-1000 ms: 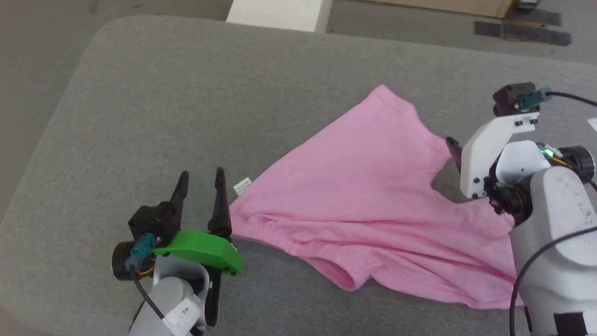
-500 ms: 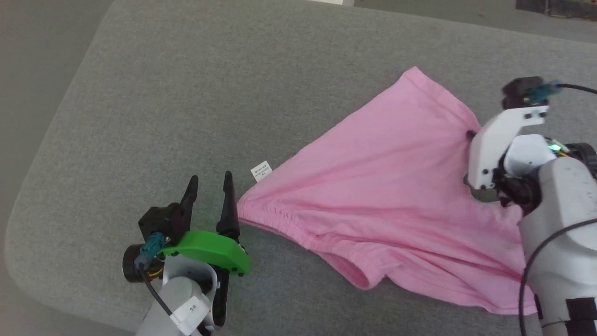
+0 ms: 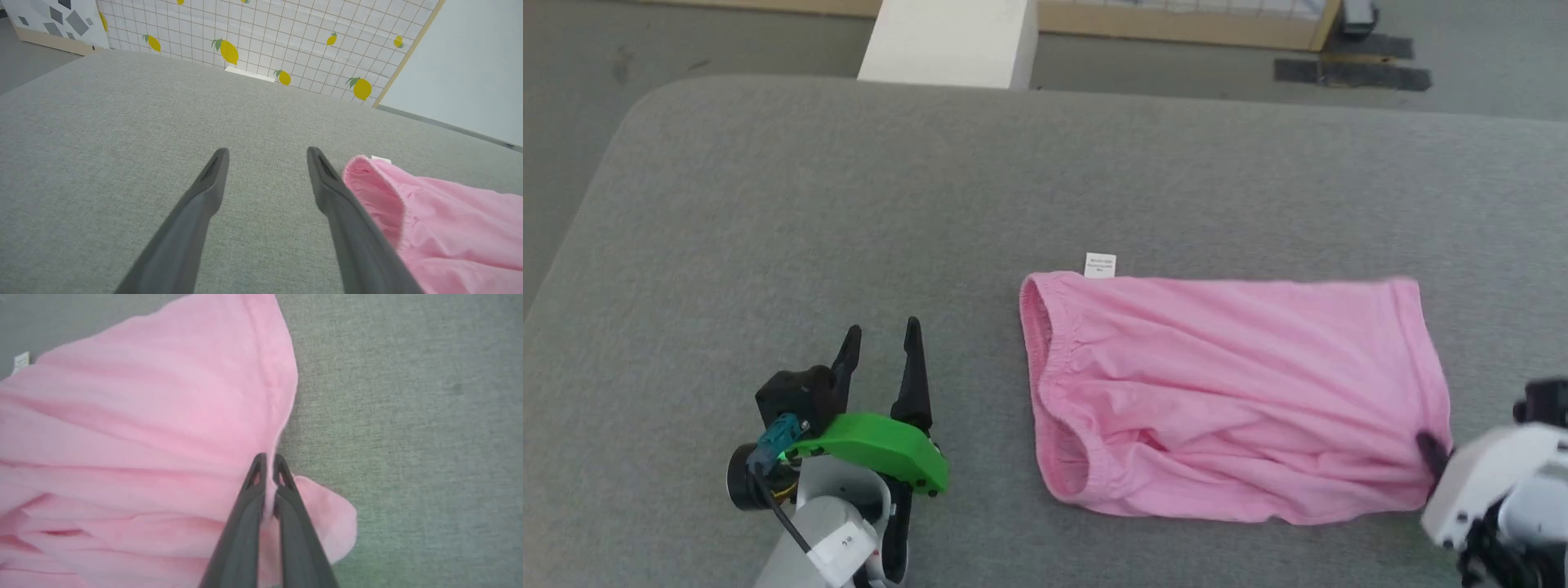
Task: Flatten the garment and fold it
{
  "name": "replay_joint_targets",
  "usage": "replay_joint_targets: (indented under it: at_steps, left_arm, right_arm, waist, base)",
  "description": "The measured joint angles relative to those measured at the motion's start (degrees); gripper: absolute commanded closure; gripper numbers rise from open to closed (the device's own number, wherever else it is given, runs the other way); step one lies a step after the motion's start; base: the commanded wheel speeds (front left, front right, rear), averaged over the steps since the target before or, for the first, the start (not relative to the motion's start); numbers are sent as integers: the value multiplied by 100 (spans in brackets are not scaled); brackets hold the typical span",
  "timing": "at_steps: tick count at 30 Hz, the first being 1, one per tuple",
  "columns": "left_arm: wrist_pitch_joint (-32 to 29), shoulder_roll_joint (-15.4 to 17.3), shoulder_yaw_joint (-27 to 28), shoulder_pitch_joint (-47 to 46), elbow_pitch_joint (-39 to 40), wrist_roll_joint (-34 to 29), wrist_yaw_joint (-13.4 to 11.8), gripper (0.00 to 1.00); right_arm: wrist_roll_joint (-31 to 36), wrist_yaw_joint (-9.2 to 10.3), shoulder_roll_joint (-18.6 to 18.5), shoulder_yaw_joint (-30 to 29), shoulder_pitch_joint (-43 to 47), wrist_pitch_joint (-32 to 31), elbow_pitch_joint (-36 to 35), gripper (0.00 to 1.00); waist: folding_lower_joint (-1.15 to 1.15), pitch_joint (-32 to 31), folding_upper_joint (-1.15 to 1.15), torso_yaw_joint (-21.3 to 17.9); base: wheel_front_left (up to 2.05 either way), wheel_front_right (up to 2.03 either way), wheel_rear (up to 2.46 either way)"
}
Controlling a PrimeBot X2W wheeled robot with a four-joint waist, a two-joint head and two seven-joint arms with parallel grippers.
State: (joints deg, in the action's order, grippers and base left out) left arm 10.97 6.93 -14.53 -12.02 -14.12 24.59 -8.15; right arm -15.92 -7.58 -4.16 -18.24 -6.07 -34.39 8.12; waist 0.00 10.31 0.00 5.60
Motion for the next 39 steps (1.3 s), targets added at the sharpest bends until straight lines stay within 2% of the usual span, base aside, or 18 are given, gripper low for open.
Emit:
replay_joint_targets:
  at_steps: [2, 3, 8, 12, 16, 20, 24, 27, 31, 35, 36, 37, 39]
  left_arm:
    - [-64, 2, -3, 29, 9, 59, -5, 0]
    - [-99, 3, -5, 46, 8, 97, -7, 0]
    - [-394, 1, -20, 92, 33, 271, -3, 0]
    - [-1058, 7, -124, -327, 59, 324, 3, 0]
    - [-2264, 3, -411, -1206, -118, 377, 27, 0]
    - [-3442, 2, -755, -1972, -735, 391, 42, 0]
    - [-4298, 47, -1011, -2509, -1462, 275, 59, 0]
    - [-4629, 109, -1156, -2722, -1841, 194, 108, 0]
    - [-4718, 246, -1396, -2861, -2239, -21, 211, 0]
    - [-4701, 237, -1430, -2859, -2477, -41, 292, 0]
    - [-4637, 221, -1403, -2857, -2495, 3, 330, 70]
    - [-4543, 216, -1395, -2848, -2515, 53, 369, 100]
    - [-4147, 210, -1307, -2742, -2518, 201, 465, 100]
  right_arm:
    - [-101, 0, 111, -20, 393, -37, -289, 96]
    - [-221, 0, 127, -31, 502, -30, -366, 0]
    - [-703, 0, 129, -113, 614, 425, -460, 0]
    - [-673, 0, 127, -403, 559, 703, -606, 0]
    - [-563, 0, 127, -637, 372, 726, -778, 0]
    - [-519, 1, 121, -784, 292, 684, -893, 0]
    - [-569, 0, 124, -726, 253, 666, -904, 0]
    - [-621, 0, 123, -709, 253, 672, -890, 0]
    - [-626, 1, 125, -686, 233, 723, -856, 0]
    - [-570, 1, 123, -695, 201, 743, -872, 0]
    - [-555, 0, 123, -678, 182, 740, -880, 0]
    - [-548, 1, 124, -641, 144, 733, -892, 0]
    - [-459, 1, 124, -493, 20, 648, -987, 0]
  waist:
    - [0, -95, 0, -118]
    - [0, -133, 0, -174]
    - [0, -289, 0, -388]
    - [0, -347, 0, -552]
    - [0, -368, 0, -742]
    - [0, -320, 0, -943]
    - [0, -195, 0, -1125]
    - [0, -53, 0, -1219]
    - [0, 122, 0, -1315]
    - [0, 221, 0, -1357]
    - [0, 231, 0, -1351]
    - [0, 228, 0, -1342]
    - [0, 235, 0, -1307]
  base:
    - [0, 0, 0]
    - [0, 0, 0]
    - [0, 0, 0]
    - [0, 0, 0]
    - [0, 0, 0]
    - [0, 0, 0]
    - [0, 0, 0]
    - [0, 0, 0]
    - [0, 0, 0]
    - [0, 0, 0]
    - [0, 0, 0]
    - [0, 0, 0]
    - [0, 0, 0]
